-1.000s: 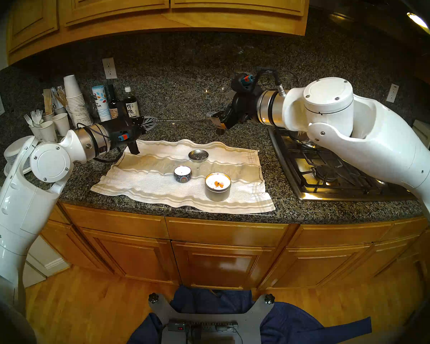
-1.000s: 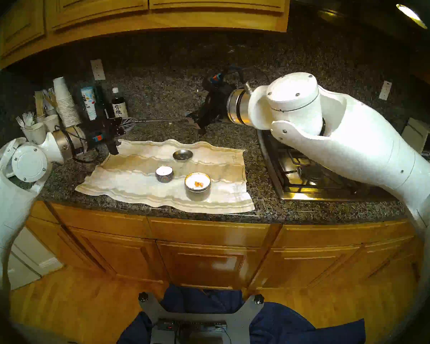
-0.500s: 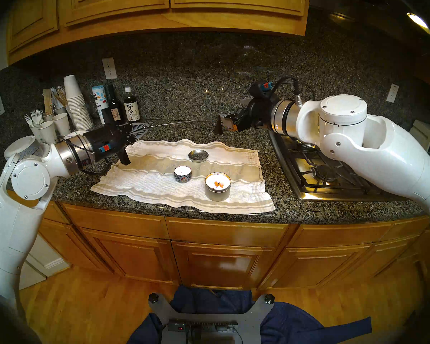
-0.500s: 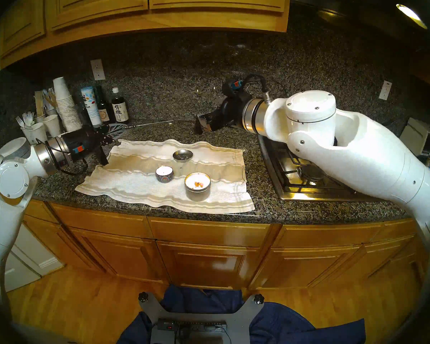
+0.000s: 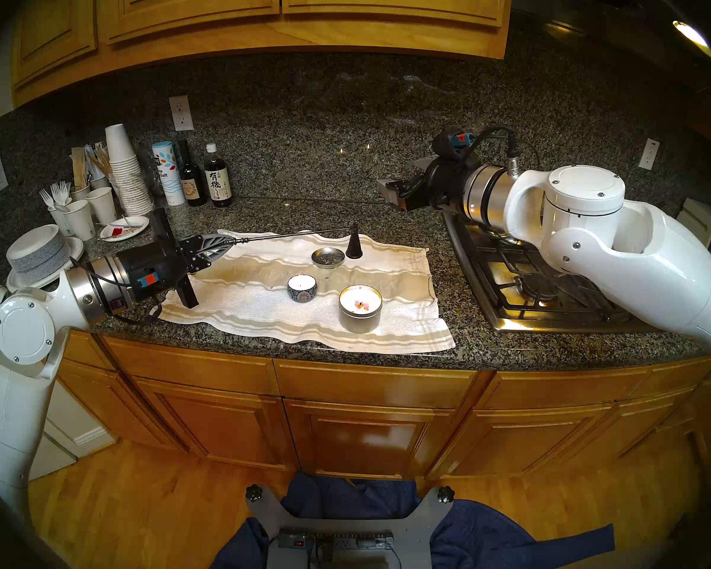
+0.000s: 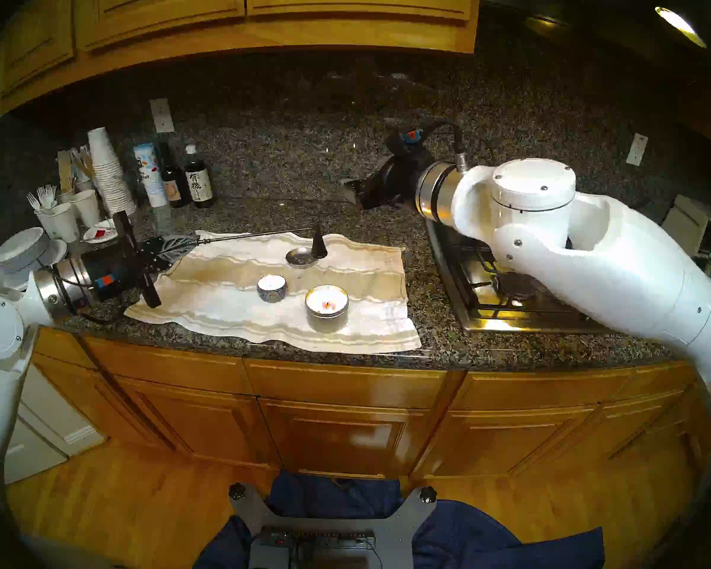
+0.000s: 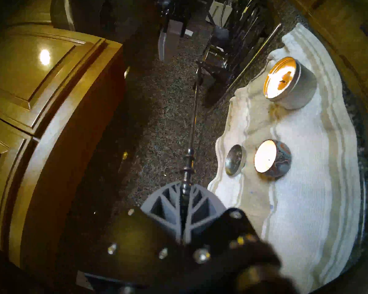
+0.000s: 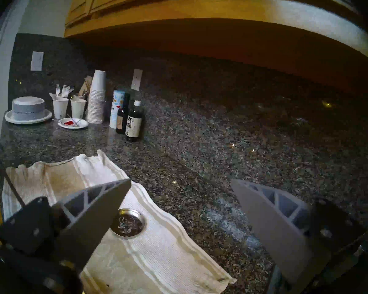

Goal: Put out candle flame

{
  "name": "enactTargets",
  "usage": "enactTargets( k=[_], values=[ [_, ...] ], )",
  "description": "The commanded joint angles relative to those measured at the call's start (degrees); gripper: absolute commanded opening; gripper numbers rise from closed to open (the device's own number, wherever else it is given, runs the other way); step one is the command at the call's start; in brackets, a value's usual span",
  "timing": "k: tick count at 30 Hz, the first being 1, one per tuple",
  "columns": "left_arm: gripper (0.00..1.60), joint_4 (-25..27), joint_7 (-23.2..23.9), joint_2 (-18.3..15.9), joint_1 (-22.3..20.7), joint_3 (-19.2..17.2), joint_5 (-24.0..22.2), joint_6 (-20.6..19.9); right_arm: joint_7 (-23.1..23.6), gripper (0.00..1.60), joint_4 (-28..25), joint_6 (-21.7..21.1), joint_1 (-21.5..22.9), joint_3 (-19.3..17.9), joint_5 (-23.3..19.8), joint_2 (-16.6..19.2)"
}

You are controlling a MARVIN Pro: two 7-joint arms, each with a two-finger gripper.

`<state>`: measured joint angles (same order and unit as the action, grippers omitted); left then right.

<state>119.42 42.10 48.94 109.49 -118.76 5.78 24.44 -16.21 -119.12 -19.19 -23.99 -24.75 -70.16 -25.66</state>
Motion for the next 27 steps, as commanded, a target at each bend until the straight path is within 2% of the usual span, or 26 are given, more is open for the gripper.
enactTargets(
  k=[1,10,27],
  values=[
    [0.0,2.9,-0.1,2.29,2.72,-2.77,-1.49,1.51,-0.96,1.6,0.3,1.85,1.45,-1.86,0.72,0.44],
    [0.0,2.74,0.39,2.74,3.41,-2.55,-0.83,1.93,-1.01,1.6,0.55,2.0,1.76,-1.83,1.01,0.49],
    [0.0,0.91,-0.34,3.86,2.47,0.63,3.93,2.73,-1.2,1.6,-0.06,1.99,1.7,-1.67,0.97,0.76]
  ],
)
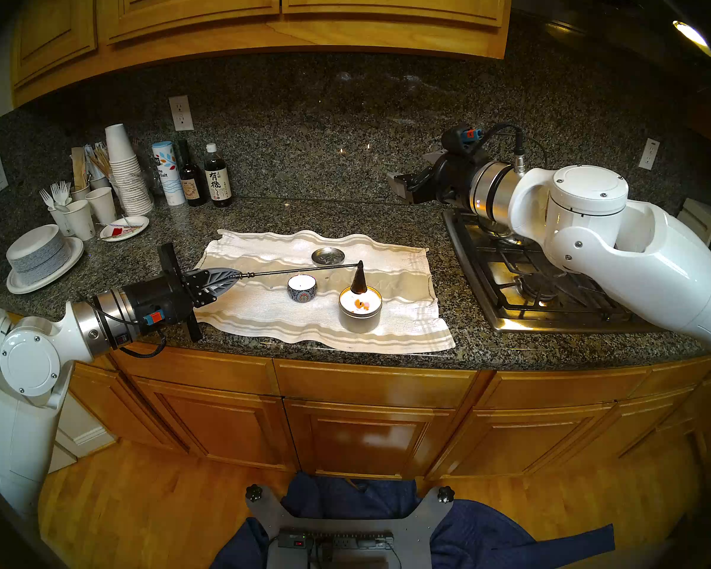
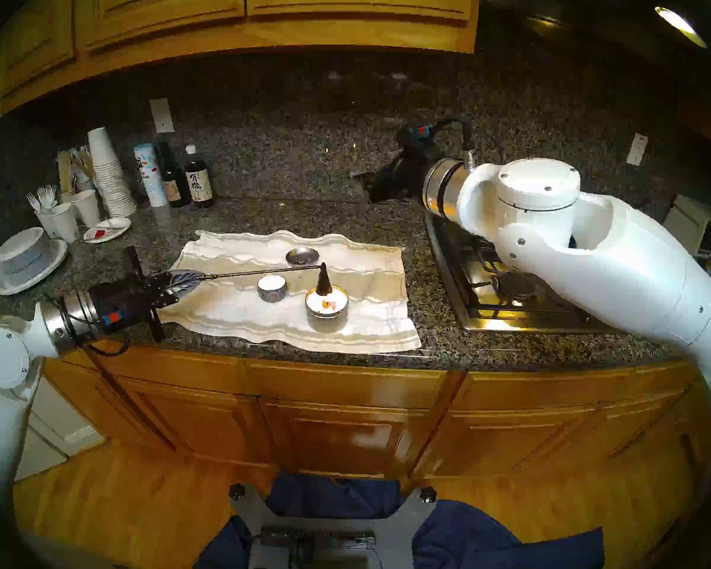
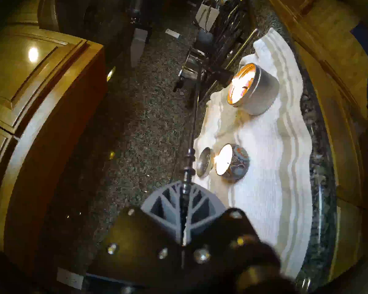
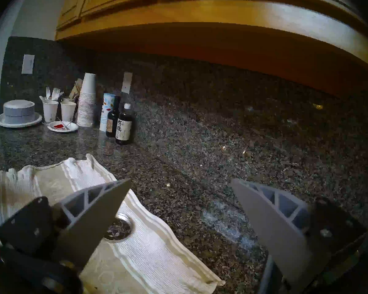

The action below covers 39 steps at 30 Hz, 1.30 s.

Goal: Put out candle flame

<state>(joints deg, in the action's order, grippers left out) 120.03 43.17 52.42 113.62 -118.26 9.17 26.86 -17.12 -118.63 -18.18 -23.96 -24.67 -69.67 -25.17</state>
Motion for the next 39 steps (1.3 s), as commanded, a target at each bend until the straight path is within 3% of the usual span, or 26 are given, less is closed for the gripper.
enactTargets(
  k=[1,39],
  values=[
    [0.0,0.24,-1.48,0.49,-1.72,0.19,0.69,0.32,-0.3,1.6,-0.63,1.03,1.63,-1.75,0.48,0.35],
    [0.0,-1.18,-0.56,1.6,-2.69,2.44,3.07,1.26,-0.67,1.6,-1.44,1.72,1.31,-1.55,0.17,1.93]
  ],
)
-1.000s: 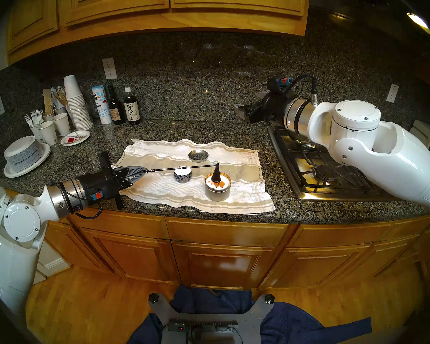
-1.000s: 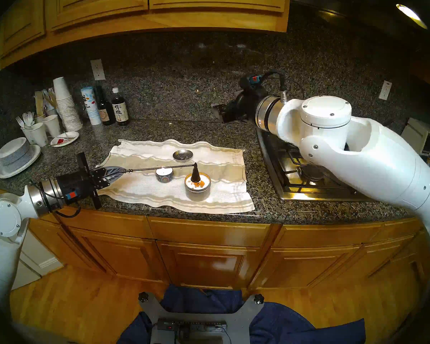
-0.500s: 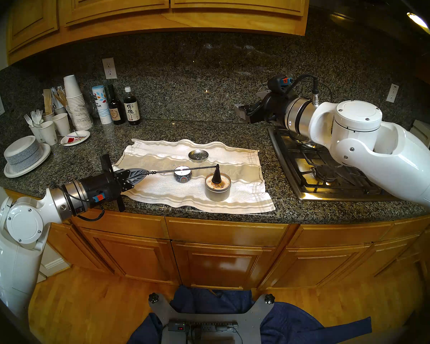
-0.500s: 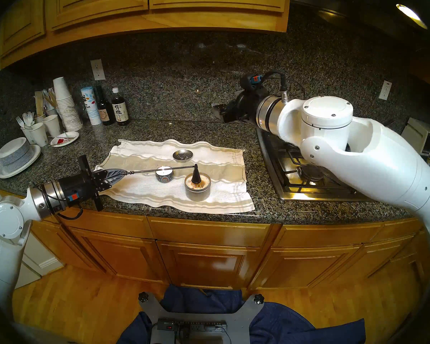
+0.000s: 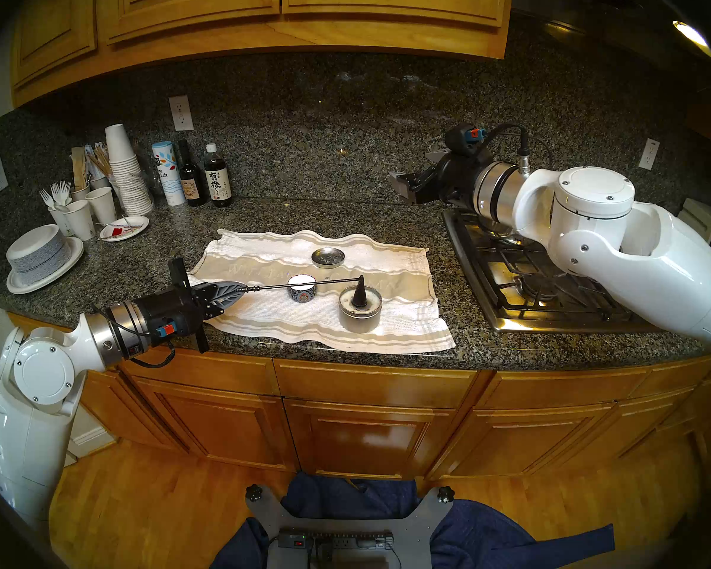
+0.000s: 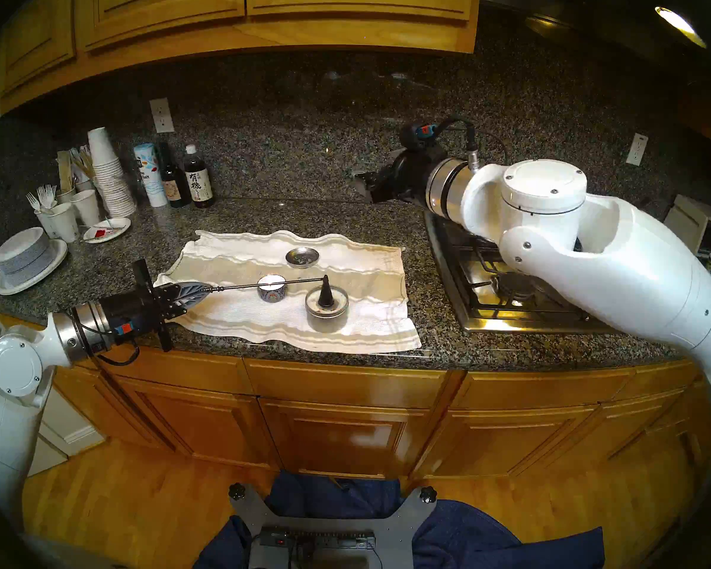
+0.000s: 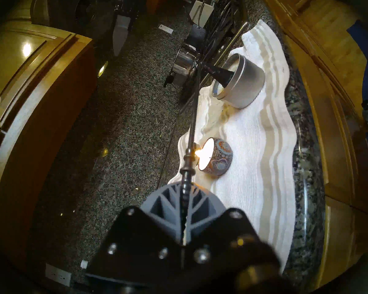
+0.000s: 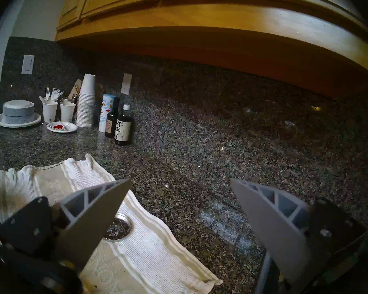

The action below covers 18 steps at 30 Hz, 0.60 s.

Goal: Put out candle flame

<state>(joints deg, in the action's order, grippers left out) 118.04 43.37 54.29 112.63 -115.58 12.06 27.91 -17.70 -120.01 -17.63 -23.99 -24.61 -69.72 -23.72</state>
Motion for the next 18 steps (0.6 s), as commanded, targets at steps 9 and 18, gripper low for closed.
enactTargets(
  k=[9,18],
  values=[
    [0.0,0.41,-0.88,-0.23,-2.17,0.37,0.79,0.44,0.0,1.6,-0.04,1.28,1.38,-1.55,0.14,0.67],
    [0.0,0.77,-0.73,-0.34,-2.18,0.24,0.99,0.39,0.02,1.6,-0.01,1.46,1.37,-1.44,0.15,0.74]
  ],
)
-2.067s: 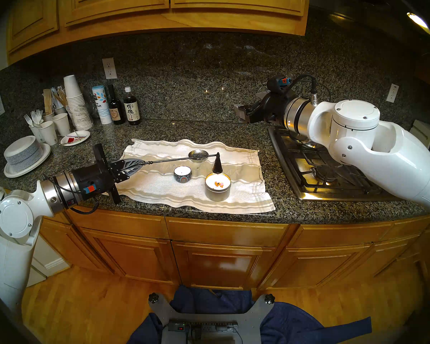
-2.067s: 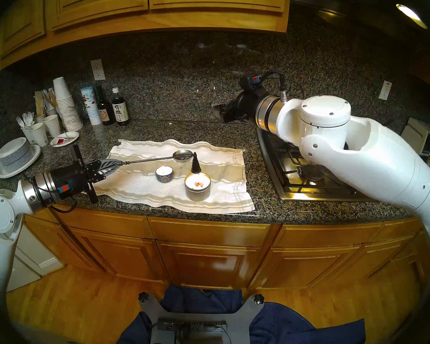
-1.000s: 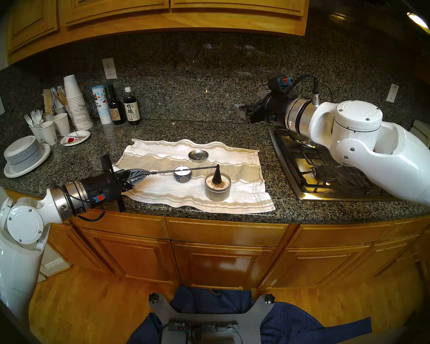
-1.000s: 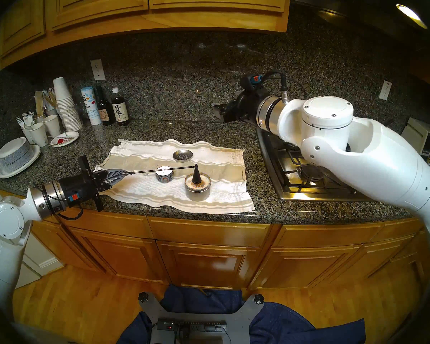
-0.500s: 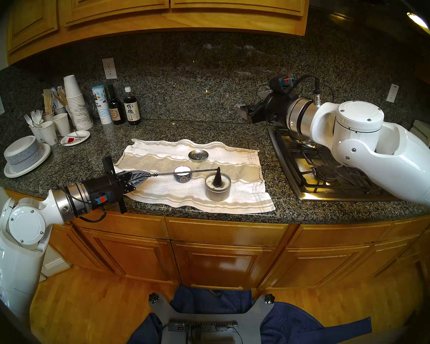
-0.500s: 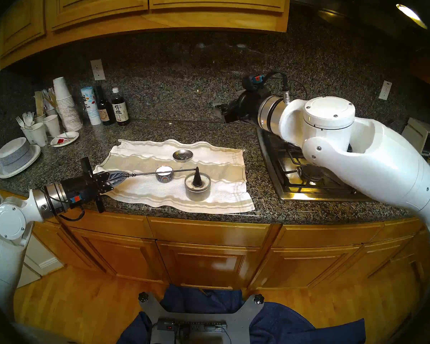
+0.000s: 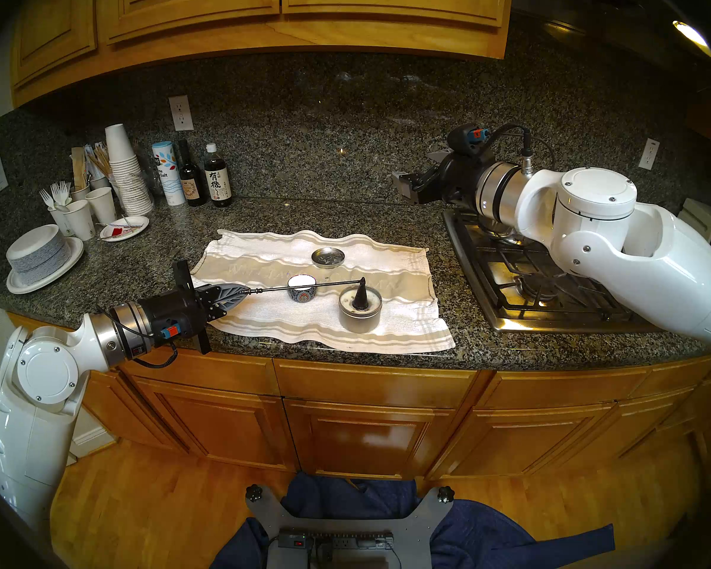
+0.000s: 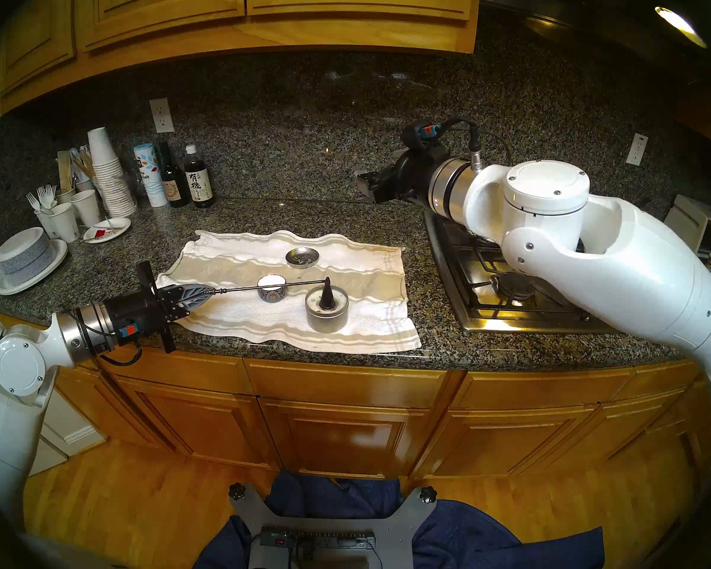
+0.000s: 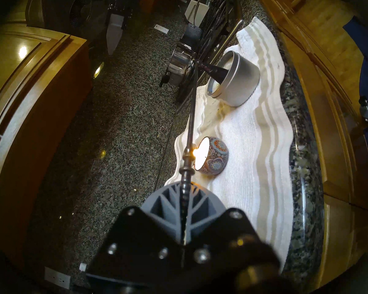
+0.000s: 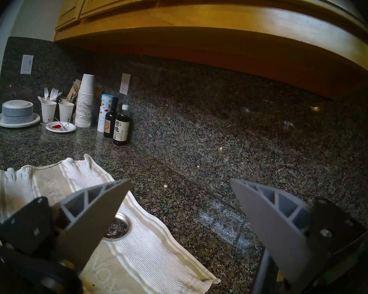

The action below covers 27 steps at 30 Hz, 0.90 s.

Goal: Put out candle flame

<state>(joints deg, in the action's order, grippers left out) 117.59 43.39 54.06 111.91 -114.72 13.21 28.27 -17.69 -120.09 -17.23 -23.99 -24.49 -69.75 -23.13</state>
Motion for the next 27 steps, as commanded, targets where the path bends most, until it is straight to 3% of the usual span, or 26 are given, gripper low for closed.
enactTargets(
  k=[1,27],
  values=[
    [0.0,1.22,-0.77,-0.12,-1.49,-0.63,-0.13,0.06,-0.01,1.6,0.07,1.07,1.39,-1.55,0.17,0.15],
    [0.0,1.46,-0.75,-0.12,-1.8,-0.24,0.04,0.01,-0.27,1.6,-0.13,1.62,1.3,-1.36,-0.33,0.68]
  ],
)
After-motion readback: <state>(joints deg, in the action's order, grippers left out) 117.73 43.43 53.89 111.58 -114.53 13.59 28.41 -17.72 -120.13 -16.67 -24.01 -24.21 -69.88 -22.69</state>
